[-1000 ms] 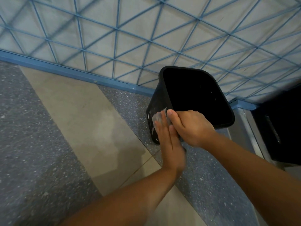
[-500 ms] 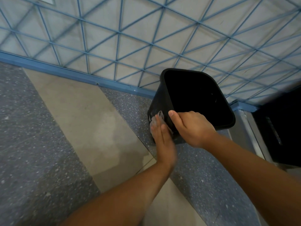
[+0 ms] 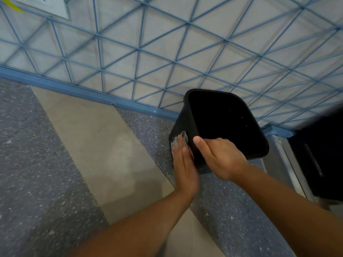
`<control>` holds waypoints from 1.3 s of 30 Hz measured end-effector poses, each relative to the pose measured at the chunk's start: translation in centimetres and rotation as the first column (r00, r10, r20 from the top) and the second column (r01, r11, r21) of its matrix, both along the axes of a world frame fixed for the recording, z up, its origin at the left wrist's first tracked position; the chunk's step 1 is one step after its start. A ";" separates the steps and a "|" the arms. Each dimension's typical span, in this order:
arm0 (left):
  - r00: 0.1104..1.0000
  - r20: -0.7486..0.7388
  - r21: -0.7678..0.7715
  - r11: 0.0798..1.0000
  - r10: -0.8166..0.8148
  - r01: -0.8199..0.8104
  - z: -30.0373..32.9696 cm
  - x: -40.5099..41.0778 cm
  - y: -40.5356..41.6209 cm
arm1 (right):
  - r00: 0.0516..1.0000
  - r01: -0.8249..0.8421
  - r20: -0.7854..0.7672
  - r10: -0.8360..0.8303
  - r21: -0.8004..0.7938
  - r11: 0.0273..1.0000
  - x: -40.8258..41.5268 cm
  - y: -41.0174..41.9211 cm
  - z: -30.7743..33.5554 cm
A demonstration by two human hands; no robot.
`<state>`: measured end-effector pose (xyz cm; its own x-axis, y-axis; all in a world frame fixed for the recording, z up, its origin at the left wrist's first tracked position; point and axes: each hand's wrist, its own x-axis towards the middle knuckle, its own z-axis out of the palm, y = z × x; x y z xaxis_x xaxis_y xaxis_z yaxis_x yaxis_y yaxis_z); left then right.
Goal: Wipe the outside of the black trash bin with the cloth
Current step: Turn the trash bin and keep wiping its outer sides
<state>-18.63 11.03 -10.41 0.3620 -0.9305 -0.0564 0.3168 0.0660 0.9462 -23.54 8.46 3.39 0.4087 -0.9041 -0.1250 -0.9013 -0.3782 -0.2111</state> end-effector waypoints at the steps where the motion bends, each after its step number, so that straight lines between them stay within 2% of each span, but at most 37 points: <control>1: 0.997 -0.077 0.019 1.000 0.009 -0.008 0.9 0.4 -0.8 | 1.000 -0.003 0.007 0.003 0.000 1.000 0.0 0.0 0.0; 3: 0.992 -0.128 0.029 1.000 -0.001 0.004 2.2 0.0 -0.8 | 1.000 0.005 0.008 -0.005 0.009 1.000 -0.1 -0.1 -0.1; 7: 0.983 0.149 0.060 0.993 -0.111 0.103 0.1 0.6 0.6 | 1.000 0.015 -0.018 -0.016 -0.015 1.000 -0.2 0.1 0.1; 8: 0.987 0.121 0.063 0.993 -0.110 0.103 0.3 1.2 0.1 | 1.000 0.018 -0.023 -0.018 -0.019 1.000 -0.1 0.1 0.1; 10: 0.995 -0.086 0.027 0.998 -0.047 0.050 2.4 1.7 -1.2 | 1.000 0.013 -0.018 -0.013 -0.020 1.000 0.0 0.0 0.0; 12: 0.986 -0.161 -0.019 0.999 -0.045 0.043 4.1 1.1 -0.8 | 1.000 0.007 -0.002 -0.007 -0.008 1.000 -0.1 0.0 -0.1; 14: 0.993 -0.110 -0.077 0.996 -0.050 0.041 2.6 0.6 0.2 | 1.000 0.011 -0.005 -0.011 0.000 1.000 -0.3 0.1 -0.1; 17: 0.997 -0.056 -0.033 0.998 -0.057 0.055 0.2 1.1 -0.9 | 1.000 0.014 -0.024 -0.015 -0.007 1.000 -0.4 0.1 0.0; 19: 0.997 -0.067 0.019 1.000 -0.023 0.024 1.4 0.9 -1.4 | 1.000 0.011 -0.021 -0.012 -0.009 1.000 -0.4 0.0 0.0; 21: 0.999 0.039 0.011 1.000 -0.019 0.019 2.1 0.3 -0.4 | 1.000 0.011 -0.019 -0.011 -0.006 1.000 -0.4 0.0 0.0; 24: 0.997 -0.042 -0.012 0.998 -0.062 0.061 1.1 0.3 0.0 | 0.999 0.010 -0.048 -0.010 -0.009 1.000 -0.4 0.2 0.1; 26: 0.996 -0.083 0.055 0.997 -0.045 0.050 1.3 1.1 -0.9 | 0.998 0.008 -0.055 -0.009 -0.023 1.000 -0.2 0.1 0.1; 28: 0.987 -0.160 0.033 0.999 -0.023 0.028 2.5 0.8 -0.8 | 0.999 -0.001 -0.054 0.000 -0.026 1.000 -0.1 0.0 0.1; 29: 0.990 -0.141 0.006 1.000 -0.020 0.021 2.7 0.3 -0.1 | 0.999 -0.003 -0.050 0.002 -0.024 1.000 -0.1 -0.1 0.0; 31: 1.000 -0.002 -0.070 0.997 -0.017 0.017 1.5 -0.5 1.9 | 0.999 -0.002 -0.044 0.001 -0.026 1.000 -0.2 -0.1 0.1; 33: 0.997 0.070 -0.074 0.997 -0.025 0.030 -0.6 -0.5 2.5 | 0.999 0.002 -0.037 -0.003 -0.033 0.999 -0.2 -0.1 0.1; 36: 0.994 -0.113 0.039 0.999 0.006 -0.001 0.7 -0.1 0.6 | 0.999 -0.007 -0.036 0.006 -0.035 0.999 -0.2 0.0 -0.1; 39: 0.993 -0.118 -0.032 0.999 -0.014 0.010 2.7 -0.8 1.0 | 1.000 0.000 -0.017 0.000 -0.011 1.000 -0.5 -0.1 -0.1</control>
<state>-19.47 12.04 -7.71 0.3434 -0.9366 -0.0690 0.4274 0.0905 0.8995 -24.00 8.34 3.30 0.4067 -0.9054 -0.1216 -0.9047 -0.3807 -0.1913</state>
